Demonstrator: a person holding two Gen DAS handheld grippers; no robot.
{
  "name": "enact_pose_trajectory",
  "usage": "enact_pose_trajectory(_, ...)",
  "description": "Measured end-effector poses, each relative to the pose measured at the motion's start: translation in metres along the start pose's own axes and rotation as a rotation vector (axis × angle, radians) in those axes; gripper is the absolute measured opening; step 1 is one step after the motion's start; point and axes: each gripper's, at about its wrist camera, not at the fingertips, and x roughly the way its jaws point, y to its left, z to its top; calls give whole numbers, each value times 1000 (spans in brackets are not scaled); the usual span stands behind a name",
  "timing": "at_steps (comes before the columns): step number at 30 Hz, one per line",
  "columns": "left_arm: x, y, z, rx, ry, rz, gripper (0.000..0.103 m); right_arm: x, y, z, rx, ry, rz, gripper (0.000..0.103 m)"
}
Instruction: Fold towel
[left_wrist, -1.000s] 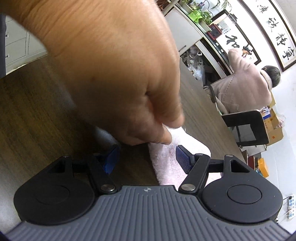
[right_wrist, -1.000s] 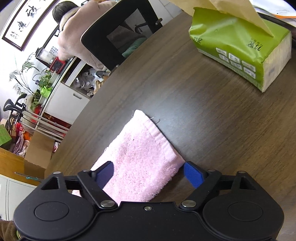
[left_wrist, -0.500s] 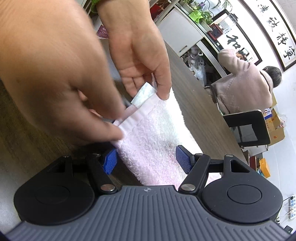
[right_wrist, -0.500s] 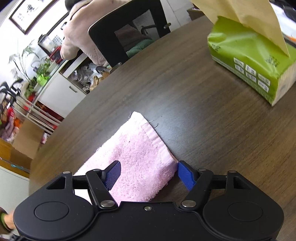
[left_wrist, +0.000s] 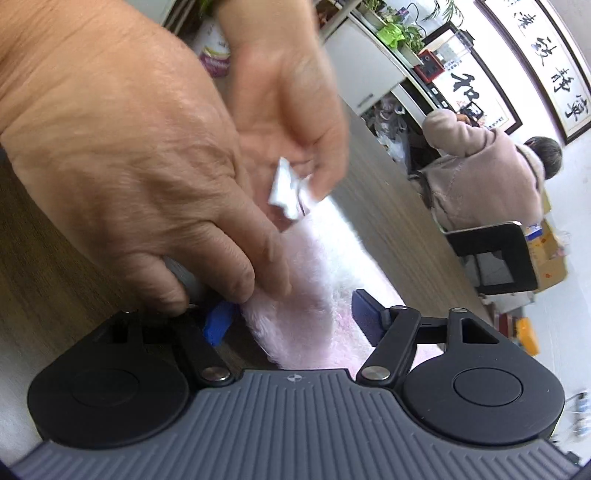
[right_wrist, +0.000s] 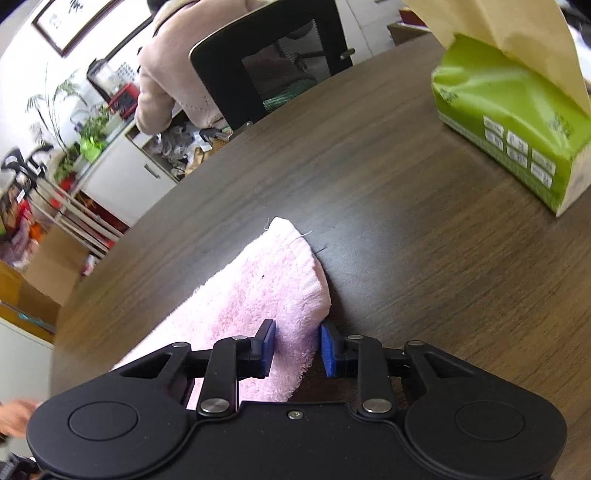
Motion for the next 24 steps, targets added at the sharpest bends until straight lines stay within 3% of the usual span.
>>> enact_pose_trajectory(11,1,4,7,-15,-2,-9,69,-5,-17,1,109,1,32,25)
enact_pose_trajectory(17,-1,6,7,-25,-9,-4,68,-3,-15,2,98,-9,16,25)
enact_pose_trajectory(20,0,5,7,-20,-9,4,62,-3,-11,2,69,-12,1,24)
enact_pose_trajectory(24,2,7,7,-18,13,9,37,-2,-4,1,19,-11,-27,20)
